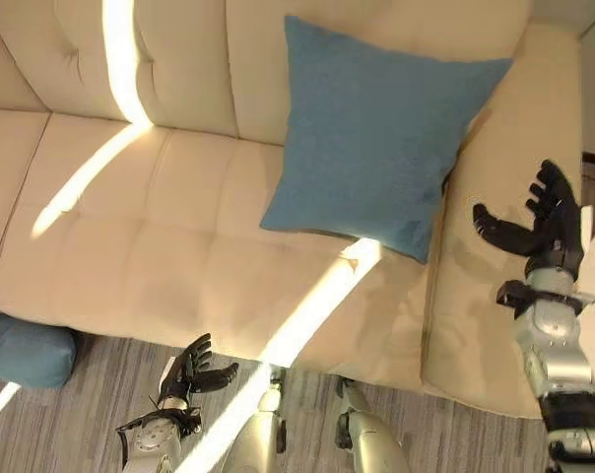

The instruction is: Pick up all the scattered cushions and arrange them neatly on the sofa.

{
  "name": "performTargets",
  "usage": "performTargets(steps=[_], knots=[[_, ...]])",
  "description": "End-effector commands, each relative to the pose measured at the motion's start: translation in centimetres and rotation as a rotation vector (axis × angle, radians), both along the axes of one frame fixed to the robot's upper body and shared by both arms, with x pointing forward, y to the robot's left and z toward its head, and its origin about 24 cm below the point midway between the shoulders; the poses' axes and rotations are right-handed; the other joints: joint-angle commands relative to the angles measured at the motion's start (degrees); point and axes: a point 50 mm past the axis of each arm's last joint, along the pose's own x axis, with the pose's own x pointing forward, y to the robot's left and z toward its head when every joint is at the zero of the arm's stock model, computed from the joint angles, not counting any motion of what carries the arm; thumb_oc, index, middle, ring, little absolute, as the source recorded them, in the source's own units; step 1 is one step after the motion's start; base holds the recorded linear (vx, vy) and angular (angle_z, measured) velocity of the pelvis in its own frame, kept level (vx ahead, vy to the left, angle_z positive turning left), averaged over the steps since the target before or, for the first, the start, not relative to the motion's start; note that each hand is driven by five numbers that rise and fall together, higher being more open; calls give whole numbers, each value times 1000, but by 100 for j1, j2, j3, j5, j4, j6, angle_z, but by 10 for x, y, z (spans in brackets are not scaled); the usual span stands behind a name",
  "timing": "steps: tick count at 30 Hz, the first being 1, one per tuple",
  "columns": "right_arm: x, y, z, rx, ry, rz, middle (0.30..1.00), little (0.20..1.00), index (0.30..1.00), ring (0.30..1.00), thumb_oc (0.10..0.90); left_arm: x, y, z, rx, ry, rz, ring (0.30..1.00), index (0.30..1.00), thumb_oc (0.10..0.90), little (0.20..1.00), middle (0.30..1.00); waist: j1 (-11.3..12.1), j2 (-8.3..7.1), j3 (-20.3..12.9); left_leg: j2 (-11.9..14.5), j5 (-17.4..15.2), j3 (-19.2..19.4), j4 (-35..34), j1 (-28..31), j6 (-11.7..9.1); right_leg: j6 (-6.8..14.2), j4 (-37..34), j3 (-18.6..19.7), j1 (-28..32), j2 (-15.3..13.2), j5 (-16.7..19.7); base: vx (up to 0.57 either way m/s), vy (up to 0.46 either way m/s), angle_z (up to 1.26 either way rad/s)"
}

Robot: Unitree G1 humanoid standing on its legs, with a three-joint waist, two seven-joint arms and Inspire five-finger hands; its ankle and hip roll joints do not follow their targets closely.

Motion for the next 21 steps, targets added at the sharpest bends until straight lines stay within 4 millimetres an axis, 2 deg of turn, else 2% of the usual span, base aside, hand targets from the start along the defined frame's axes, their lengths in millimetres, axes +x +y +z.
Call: performTargets(steps=[1, 4, 5, 8, 9, 10, 13, 15, 17, 18, 19, 21], knots=[[-9, -5, 19, -124, -87, 33, 900, 900, 900, 900, 800, -15, 15, 0, 43, 17, 4, 900, 900, 800, 900, 900, 19, -145, -743, 15, -581, 268, 6, 225, -187, 417, 33, -125, 478, -94, -767, 34, -8, -19], [-29, -1, -15, -125, 52, 76, 900, 900, 900, 900, 800, -16, 16, 2, 41, 6, 8, 900, 900, 800, 900, 900, -96, -127, -890, 52, -657, 365, 6, 539, -158, 419, 33, -112, 728, -89, -796, 28, -12, -13], [-41, 2, -41, -100, 150, 95, 900, 900, 900, 900, 800, -15, 13, 2, 48, 9, -1, 900, 900, 800, 900, 900, -176, -121, -983, 75, -698, 420, 6, 733, -154, 416, 33, -84, 912, -88, -819, 43, 0, -26], [-60, 6, -80, -74, 319, 108, 900, 900, 900, 900, 800, -14, 8, -2, 62, 31, -20, 900, 900, 800, 900, 900, -249, -102, -1125, 104, -757, 474, 6, 1014, -164, 404, 33, -84, 1190, -77, -867, 11, -10, -15], [-60, 6, -80, -74, 319, 108, 900, 900, 900, 900, 800, -14, 8, -2, 63, 31, -20, 900, 900, 800, 900, 900, -248, -104, -1113, 104, -761, 474, 6, 1032, -164, 404, 33, -85, 1209, -77, -870, 12, -29, -21], [-71, 9, -104, -68, 428, 109, 900, 900, 900, 900, 800, -17, 6, -8, 77, 67, -28, 900, 900, 800, 900, 900, -272, -111, -1188, 125, -791, 504, 6, 1178, -176, 395, 33, -97, 1350, -68, -911, -5, -30, -16], [-86, 17, -136, -95, 587, 128, 900, 900, 900, 900, 800, -31, 4, -23, 116, 170, -53, 900, 900, 800, 900, 900, -276, -134, -1277, 149, -836, 543, 6, 1403, -176, 382, 33, -106, 1584, -52, -969, -3, -20, -2], [-93, 18, -149, -125, 662, 126, 900, 900, 900, 900, 800, -41, 3, -32, 134, 238, -68, 900, 900, 800, 900, 900, -257, -148, -1316, 153, -879, 561, 6, 1535, -162, 373, 33, -104, 1711, -43, -1003, 3, -10, -7], [-108, 22, -174, -79, 768, 105, 900, 900, 900, 900, 800, -59, 3, -47, 158, 357, -70, 900, 900, 800, 900, 900, -219, -167, -1369, 152, -918, 556, 6, 1677, -145, 366, 33, -115, 1874, -40, -1033, 6, 0, -2], [-108, 22, -174, -79, 768, 105, 900, 900, 900, 900, 800, -59, 3, -47, 158, 356, -70, 900, 900, 800, 900, 900, -219, -167, -1361, 152, -919, 557, 6, 1685, -145, 367, 33, -115, 1882, -41, -1034, 47, 1, 2], [-120, 27, -189, -27, 834, 101, 900, 900, 900, 900, 800, -73, 3, -56, 167, 435, -63, 900, 900, 800, 900, 900, -166, -182, -1384, 155, -954, 531, 6, 1779, -136, 359, 33, -141, 1977, -28, -1065, 0, 0, 0], [-125, 29, -195, -16, 863, 99, 900, 900, 900, 900, 800, -77, 3, -58, 176, 459, -68, 900, 900, 800, 900, 900, -140, -193, -1380, 159, -967, 518, 6, 1830, -136, 356, 33, -155, 2029, -26, -1076, 27, -5, 4]])
